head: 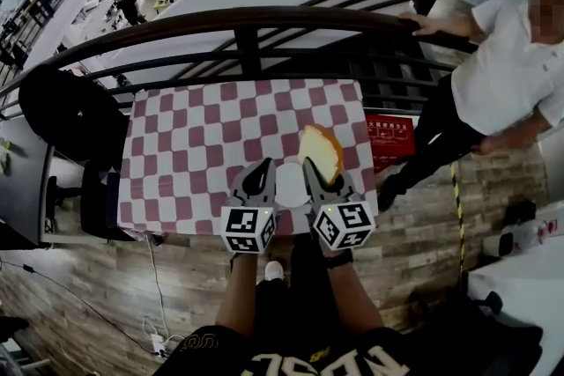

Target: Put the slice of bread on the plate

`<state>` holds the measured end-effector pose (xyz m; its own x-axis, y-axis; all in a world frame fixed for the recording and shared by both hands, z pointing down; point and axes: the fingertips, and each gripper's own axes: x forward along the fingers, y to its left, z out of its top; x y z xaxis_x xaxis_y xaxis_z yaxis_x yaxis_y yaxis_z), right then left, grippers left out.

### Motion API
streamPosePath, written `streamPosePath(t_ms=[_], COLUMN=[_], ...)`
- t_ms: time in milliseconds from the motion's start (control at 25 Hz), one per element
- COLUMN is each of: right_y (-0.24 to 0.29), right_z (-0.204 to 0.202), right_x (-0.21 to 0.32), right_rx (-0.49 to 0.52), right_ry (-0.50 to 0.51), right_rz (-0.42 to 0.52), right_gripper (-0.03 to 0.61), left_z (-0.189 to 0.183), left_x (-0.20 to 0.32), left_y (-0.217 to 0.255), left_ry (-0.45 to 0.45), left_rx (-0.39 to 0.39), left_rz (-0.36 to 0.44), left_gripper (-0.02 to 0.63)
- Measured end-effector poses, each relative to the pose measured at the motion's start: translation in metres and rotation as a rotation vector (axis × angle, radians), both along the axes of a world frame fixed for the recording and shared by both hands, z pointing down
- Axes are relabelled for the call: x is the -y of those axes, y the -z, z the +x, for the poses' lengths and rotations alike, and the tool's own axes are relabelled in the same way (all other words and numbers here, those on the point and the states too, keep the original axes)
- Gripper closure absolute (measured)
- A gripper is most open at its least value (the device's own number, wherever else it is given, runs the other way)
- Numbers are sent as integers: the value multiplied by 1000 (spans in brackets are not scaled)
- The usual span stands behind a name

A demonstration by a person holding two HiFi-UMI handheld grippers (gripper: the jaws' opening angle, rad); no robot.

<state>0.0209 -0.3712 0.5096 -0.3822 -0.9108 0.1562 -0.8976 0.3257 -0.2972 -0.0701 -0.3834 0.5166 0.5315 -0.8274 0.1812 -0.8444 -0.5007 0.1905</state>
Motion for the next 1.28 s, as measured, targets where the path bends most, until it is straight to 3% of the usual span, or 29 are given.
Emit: streamPosePath(t_ms=[160,280,400,640,1280], right_y=[-54,-98,-131,-183,-259], right_z=[4,2,-3,-12,-43], right_x=[2,-1,-8,-23,-42], right_rx=[48,51,51,49,54], right_ry=[12,28,48,72,127], right_rz=[-184,-342,-436,-596,-842], right_gripper=[483,483,483,483,483], left_z=[1,6,10,3,-24], left_x=[2,-2,-6,-3,-1], left_y=[-24,-44,-58,-73,-110], left_ry=[-1,-53,-88,-53,23], left_rx=[-9,-3,-8,-9,-13], left_rz=[-41,-67,-101,-140,-234], left_gripper=[595,595,595,595,595])
